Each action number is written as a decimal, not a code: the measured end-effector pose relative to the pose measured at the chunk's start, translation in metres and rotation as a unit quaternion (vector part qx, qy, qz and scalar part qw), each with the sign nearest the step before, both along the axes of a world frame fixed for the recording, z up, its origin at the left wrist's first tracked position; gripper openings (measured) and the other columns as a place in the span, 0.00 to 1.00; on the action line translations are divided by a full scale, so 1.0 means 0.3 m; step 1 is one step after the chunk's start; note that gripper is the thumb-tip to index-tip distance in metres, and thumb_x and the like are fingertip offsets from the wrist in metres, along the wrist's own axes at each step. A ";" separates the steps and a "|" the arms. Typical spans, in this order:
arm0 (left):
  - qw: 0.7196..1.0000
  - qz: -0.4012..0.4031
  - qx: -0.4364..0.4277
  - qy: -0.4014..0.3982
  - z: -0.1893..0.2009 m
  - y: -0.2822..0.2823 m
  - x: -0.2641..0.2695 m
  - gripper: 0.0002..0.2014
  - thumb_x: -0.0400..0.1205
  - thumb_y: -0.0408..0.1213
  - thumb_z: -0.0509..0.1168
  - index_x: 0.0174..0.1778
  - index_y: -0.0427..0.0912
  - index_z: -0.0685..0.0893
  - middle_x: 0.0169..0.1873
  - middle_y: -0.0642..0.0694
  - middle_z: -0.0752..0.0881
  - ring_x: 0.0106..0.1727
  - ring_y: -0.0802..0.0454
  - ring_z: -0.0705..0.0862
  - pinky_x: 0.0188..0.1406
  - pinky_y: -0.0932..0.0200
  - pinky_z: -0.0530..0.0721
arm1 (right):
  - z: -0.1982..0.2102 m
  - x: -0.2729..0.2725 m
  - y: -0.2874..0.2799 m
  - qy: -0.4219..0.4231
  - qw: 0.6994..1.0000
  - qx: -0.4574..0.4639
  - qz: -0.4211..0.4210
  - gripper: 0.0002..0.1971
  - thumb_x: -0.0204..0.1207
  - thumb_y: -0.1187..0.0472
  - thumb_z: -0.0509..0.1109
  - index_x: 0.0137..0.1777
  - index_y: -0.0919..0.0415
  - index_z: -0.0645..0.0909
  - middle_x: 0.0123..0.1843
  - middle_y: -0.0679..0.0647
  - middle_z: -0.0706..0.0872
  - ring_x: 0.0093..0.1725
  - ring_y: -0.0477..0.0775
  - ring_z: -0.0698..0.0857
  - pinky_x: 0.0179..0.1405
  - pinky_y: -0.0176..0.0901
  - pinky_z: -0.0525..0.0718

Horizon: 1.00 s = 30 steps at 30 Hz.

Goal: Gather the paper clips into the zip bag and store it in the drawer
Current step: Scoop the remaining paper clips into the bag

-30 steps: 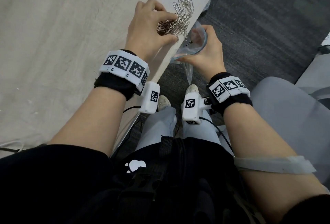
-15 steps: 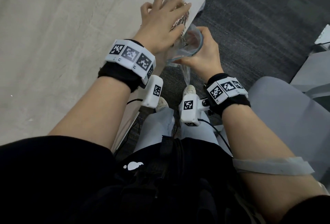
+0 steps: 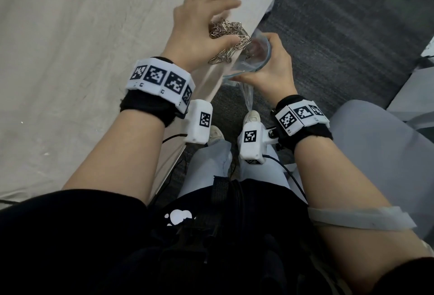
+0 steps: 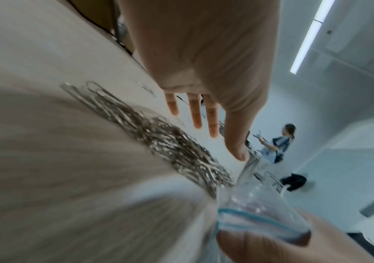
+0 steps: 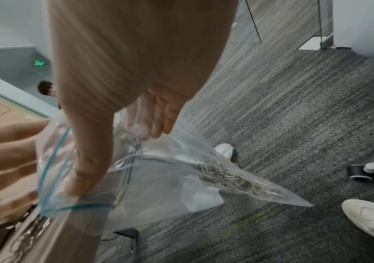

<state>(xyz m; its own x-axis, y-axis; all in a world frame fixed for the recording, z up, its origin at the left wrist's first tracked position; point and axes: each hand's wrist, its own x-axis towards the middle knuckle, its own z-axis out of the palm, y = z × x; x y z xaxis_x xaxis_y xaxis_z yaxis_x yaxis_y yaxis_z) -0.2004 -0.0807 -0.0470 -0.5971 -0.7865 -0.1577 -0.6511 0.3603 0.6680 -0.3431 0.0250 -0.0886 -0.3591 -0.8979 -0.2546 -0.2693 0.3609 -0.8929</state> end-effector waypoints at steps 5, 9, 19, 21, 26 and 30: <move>0.994 -0.017 0.007 -0.111 0.008 0.003 0.022 0.33 0.66 0.59 0.73 0.67 0.57 0.77 0.70 0.51 0.69 0.71 0.44 0.63 0.63 0.52 0.60 | 0.000 0.001 0.000 -0.008 1.000 -0.011 -0.004 0.36 0.49 0.50 0.88 0.55 0.55 0.73 0.49 0.43 0.84 0.48 0.35 0.84 0.49 0.27 0.80; 0.996 -0.038 0.024 -0.083 -0.005 0.018 -0.007 0.31 0.68 0.53 0.74 0.68 0.54 0.78 0.66 0.46 0.71 0.67 0.43 0.65 0.68 0.50 0.70 | 0.001 0.006 -0.001 -0.017 1.000 -0.008 -0.007 0.35 0.50 0.49 0.87 0.55 0.54 0.73 0.49 0.43 0.84 0.48 0.36 0.84 0.48 0.29 0.81; 0.995 -0.080 0.010 -0.065 -0.001 0.042 -0.052 0.23 0.71 0.44 0.75 0.63 0.53 0.83 0.61 0.46 0.75 0.63 0.47 0.69 0.60 0.50 0.76 | 0.000 0.001 -0.004 -0.019 1.000 0.006 -0.011 0.34 0.53 0.52 0.87 0.56 0.54 0.73 0.51 0.42 0.83 0.45 0.28 0.82 0.45 0.22 0.78; 0.995 -0.091 0.015 -0.049 -0.005 0.043 -0.051 0.21 0.71 0.43 0.74 0.61 0.53 0.84 0.60 0.46 0.76 0.62 0.49 0.70 0.58 0.53 0.76 | 0.003 0.003 -0.004 -0.022 1.000 0.006 -0.007 0.33 0.52 0.51 0.86 0.55 0.53 0.72 0.50 0.42 0.82 0.44 0.27 0.81 0.44 0.22 0.77; 0.995 -0.079 0.057 0.009 -0.001 0.039 -0.043 0.19 0.73 0.40 0.74 0.60 0.51 0.85 0.61 0.48 0.79 0.58 0.58 0.69 0.58 0.64 0.71 | 0.012 0.008 -0.003 -0.016 1.000 0.001 -0.003 0.37 0.48 0.44 0.84 0.55 0.53 0.72 0.53 0.46 0.83 0.52 0.39 0.83 0.48 0.25 0.78; 0.996 0.046 0.034 0.072 0.010 0.023 0.010 0.26 0.72 0.46 0.73 0.67 0.50 0.79 0.67 0.45 0.73 0.64 0.54 0.71 0.63 0.80 0.66 | 0.016 0.007 -0.001 -0.019 1.000 -0.001 0.000 0.39 0.46 0.46 0.85 0.57 0.56 0.73 0.52 0.44 0.84 0.51 0.34 0.83 0.51 0.24 0.79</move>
<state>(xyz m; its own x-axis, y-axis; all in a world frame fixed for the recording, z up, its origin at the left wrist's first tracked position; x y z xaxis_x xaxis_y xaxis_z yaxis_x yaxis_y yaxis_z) -0.1973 -0.0740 -0.0440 -0.5440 -0.8288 -0.1306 -0.5741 0.2542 0.7783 -0.3410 0.0246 -0.0839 -0.3486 -0.8986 -0.2663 -0.2354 0.3590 -0.9032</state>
